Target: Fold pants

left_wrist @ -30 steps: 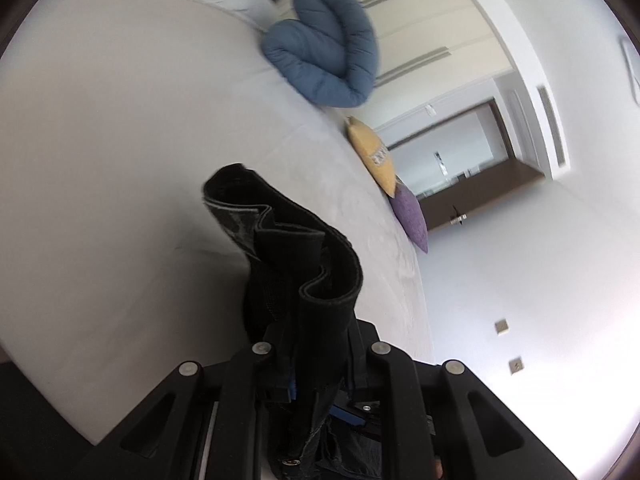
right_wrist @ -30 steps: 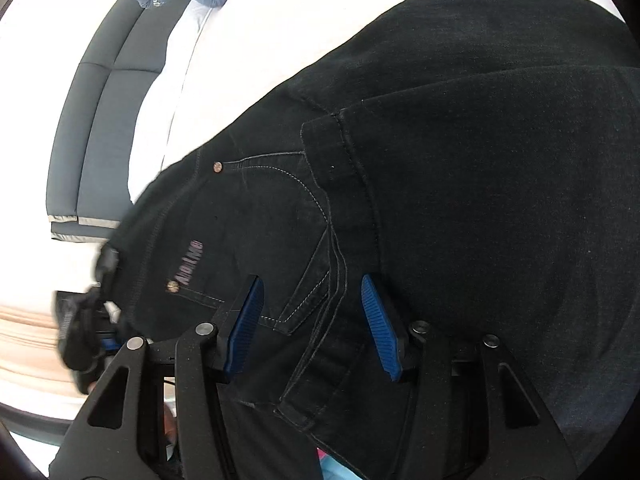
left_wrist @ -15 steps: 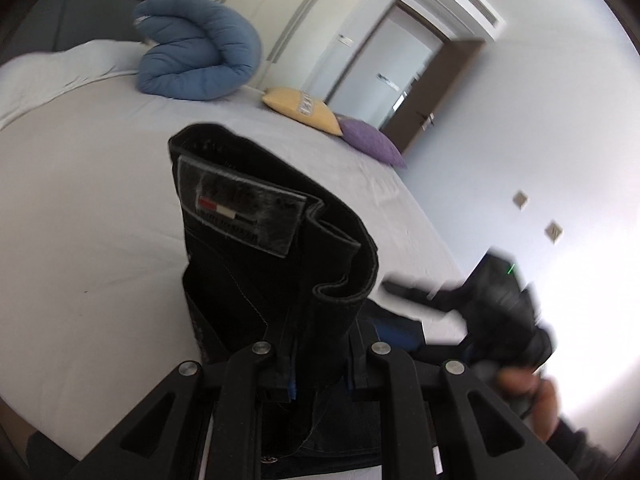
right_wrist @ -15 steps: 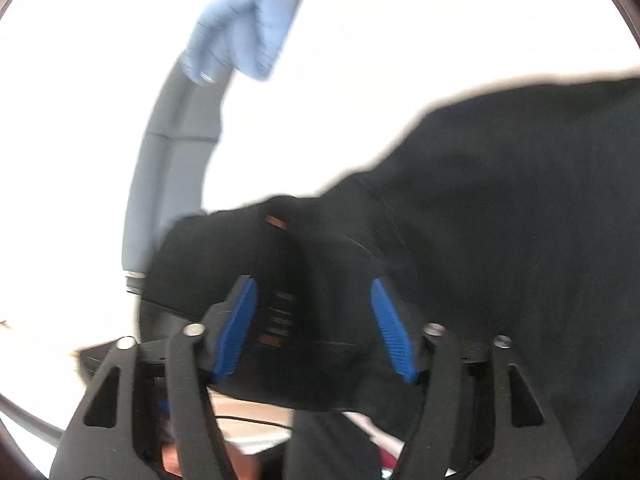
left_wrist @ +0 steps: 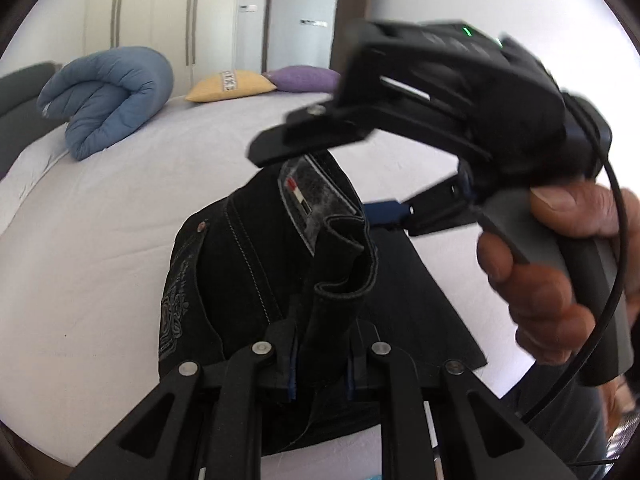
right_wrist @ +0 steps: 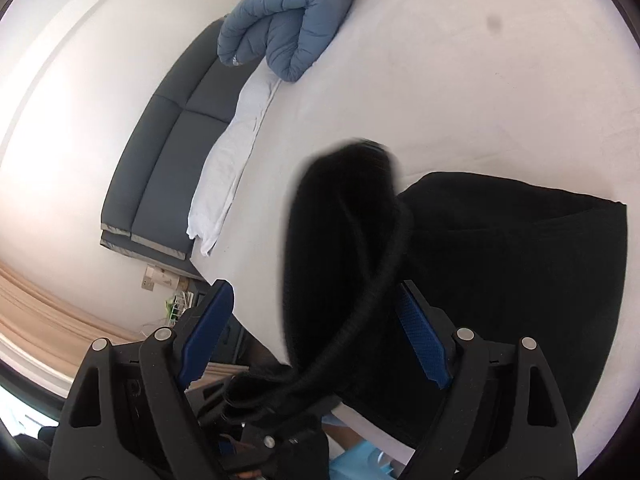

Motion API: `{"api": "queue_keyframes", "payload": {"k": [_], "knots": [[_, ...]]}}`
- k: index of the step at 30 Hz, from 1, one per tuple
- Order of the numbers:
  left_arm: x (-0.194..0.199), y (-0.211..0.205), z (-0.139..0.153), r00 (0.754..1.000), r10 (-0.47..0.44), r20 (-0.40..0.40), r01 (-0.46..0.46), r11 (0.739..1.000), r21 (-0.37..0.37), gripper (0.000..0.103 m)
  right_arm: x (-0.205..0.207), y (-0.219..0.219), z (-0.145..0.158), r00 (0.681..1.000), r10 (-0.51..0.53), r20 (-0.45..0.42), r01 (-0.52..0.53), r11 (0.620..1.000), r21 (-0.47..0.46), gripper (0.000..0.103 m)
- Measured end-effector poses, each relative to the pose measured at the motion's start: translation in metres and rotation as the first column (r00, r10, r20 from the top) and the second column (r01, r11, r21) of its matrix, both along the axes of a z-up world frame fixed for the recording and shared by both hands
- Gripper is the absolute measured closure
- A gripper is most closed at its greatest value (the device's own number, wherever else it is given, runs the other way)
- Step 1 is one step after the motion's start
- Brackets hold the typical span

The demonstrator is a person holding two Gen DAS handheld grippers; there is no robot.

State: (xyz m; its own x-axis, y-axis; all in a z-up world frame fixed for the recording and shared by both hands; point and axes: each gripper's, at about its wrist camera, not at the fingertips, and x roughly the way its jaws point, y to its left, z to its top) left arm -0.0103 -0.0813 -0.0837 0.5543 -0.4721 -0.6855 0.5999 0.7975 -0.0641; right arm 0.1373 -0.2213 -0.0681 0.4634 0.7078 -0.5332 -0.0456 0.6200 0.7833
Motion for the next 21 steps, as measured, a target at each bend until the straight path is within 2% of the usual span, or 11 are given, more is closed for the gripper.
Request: {"api": "queue_keyframes", "payload": {"k": [1, 3, 4, 5, 6, 8, 14, 16, 17, 21], "knots": [[-0.004, -0.006, -0.004, 1.000, -0.011, 0.006, 0.011, 1.000, 0.025, 0.086, -0.003, 0.000, -0.004, 1.000, -0.009, -0.002, 0.009, 1.000, -0.019, 0.024], [-0.010, -0.017, -0.010, 0.999, -0.034, 0.018, 0.032, 0.997, 0.072, 0.086, -0.011, -0.002, -0.014, 0.999, -0.013, -0.029, 0.011, 0.997, -0.072, 0.051], [-0.012, -0.020, -0.013, 0.999, -0.043, 0.018, 0.041, 0.995, 0.087, 0.086, -0.014, -0.005, -0.019, 0.999, -0.016, -0.040, 0.012, 0.995, -0.097, 0.058], [-0.013, -0.023, -0.016, 0.998, -0.053, 0.015, 0.051, 0.994, 0.101, 0.086, -0.019, -0.012, -0.027, 0.998, -0.028, -0.057, 0.021, 0.992, -0.121, 0.073], [-0.015, -0.026, -0.019, 0.998, -0.064, 0.011, 0.063, 0.992, 0.112, 0.086, -0.022, -0.016, -0.040, 0.996, -0.044, -0.074, 0.035, 0.991, -0.129, 0.078], [-0.011, -0.038, -0.024, 0.997, -0.083, 0.004, 0.082, 0.987, 0.136, 0.086, -0.029, -0.034, -0.059, 0.992, -0.077, -0.105, 0.064, 0.991, -0.115, 0.084], [-0.014, -0.069, -0.036, 0.988, -0.153, -0.002, 0.151, 0.969, 0.195, 0.086, -0.047, -0.058, -0.102, 0.981, -0.146, -0.127, 0.133, 0.985, -0.108, 0.088], [-0.011, -0.077, -0.033, 0.985, -0.174, 0.010, 0.168, 0.964, 0.208, 0.086, -0.056, -0.067, -0.105, 0.979, -0.168, -0.115, 0.157, 0.982, -0.102, 0.088], [-0.010, -0.081, -0.031, 0.983, -0.185, 0.019, 0.177, 0.960, 0.216, 0.086, -0.056, -0.075, -0.116, 0.978, -0.176, -0.109, 0.166, 0.981, -0.099, 0.089], [-0.018, -0.090, -0.031, 0.976, -0.217, 0.031, 0.205, 0.953, 0.225, 0.086, -0.063, -0.096, -0.114, 0.978, -0.196, -0.078, 0.187, 0.977, -0.103, 0.090]]}}
